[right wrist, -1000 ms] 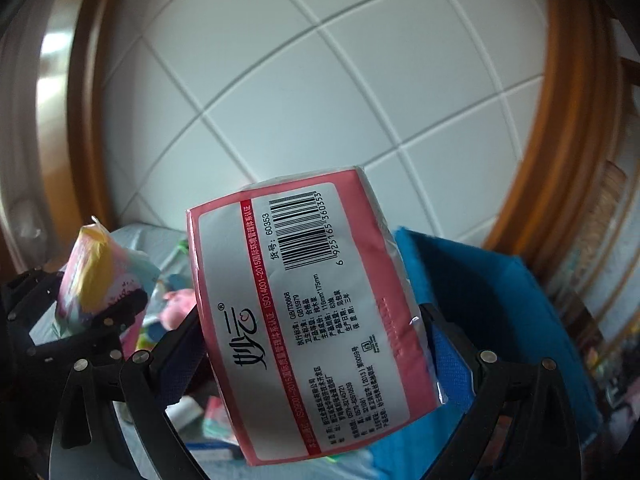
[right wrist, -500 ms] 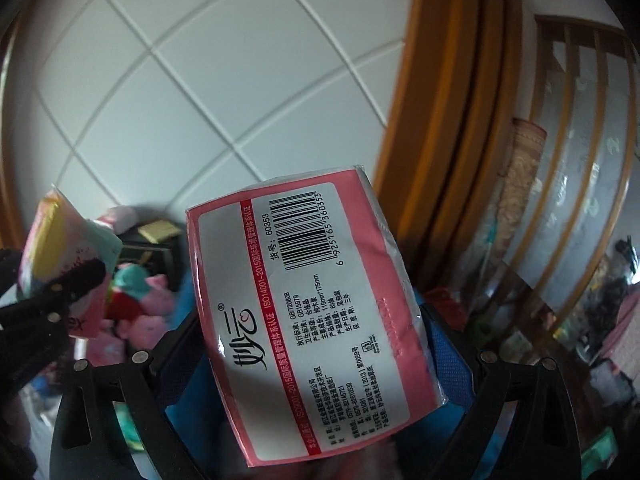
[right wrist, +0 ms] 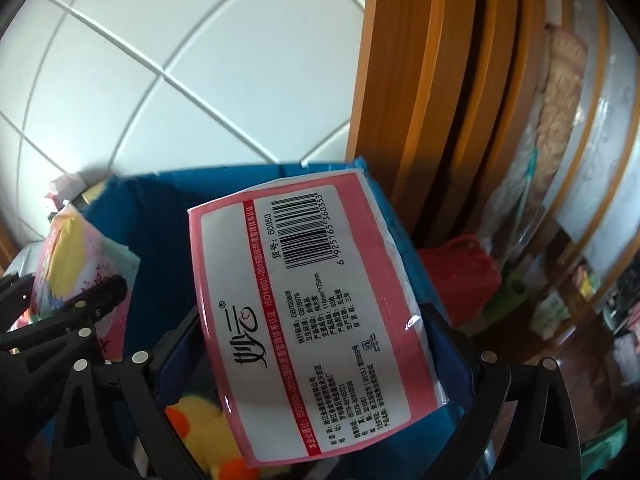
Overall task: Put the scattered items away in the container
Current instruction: 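Lift both tissue packs and carry them over the blue crate, then lower both tools into the crate and open them to drop the packs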
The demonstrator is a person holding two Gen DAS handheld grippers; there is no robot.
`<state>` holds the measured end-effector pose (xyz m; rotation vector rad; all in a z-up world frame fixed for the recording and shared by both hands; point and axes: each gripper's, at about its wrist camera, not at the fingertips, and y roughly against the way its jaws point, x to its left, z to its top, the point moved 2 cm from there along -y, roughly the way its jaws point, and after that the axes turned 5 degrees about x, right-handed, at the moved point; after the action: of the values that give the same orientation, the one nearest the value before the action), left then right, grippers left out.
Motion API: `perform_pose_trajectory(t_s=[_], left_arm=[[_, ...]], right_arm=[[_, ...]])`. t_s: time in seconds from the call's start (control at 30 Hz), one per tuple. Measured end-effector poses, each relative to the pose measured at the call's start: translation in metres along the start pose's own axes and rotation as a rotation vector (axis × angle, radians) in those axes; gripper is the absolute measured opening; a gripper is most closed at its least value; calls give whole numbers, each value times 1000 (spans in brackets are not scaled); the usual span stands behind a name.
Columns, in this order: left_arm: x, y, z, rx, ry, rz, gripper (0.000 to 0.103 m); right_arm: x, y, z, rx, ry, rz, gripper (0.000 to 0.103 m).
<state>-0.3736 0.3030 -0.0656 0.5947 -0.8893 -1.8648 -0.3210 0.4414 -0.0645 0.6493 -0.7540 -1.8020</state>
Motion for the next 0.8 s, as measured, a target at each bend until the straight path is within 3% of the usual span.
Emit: perform_pose_trajectory(t_s=[0.1,0.13,0.27,0.37,0.47,0.53,0.67,0.8], left_arm=[[0,-36,-8,43,-35,55,46],[-2,-48,-12,95,-60,77,46],[16,-72,-20,200,26,15,46],[13,-74,-22,198,6,64,46],[7,-74,-24,190,-34,65,47],[3,-76,-26,194,-61,69,51],[-6,-74,-25,183,-87,85,70],[-14,-76,-17,195,-85,72,73]], right_arm=[[-7,-38,2,16,-23,13,99],[-13,-54,2,39,-28,15,99],[-25,-75,-3,71,-56,61,94],[-27,-69,-3,36,-64,62,92],[-15,-65,-4,36,-54,63,92],[-11,-68,-4,55,-43,63,92],[-8,-72,-5,77,-29,49,92],[-10,-73,-4,84,-37,52,92]])
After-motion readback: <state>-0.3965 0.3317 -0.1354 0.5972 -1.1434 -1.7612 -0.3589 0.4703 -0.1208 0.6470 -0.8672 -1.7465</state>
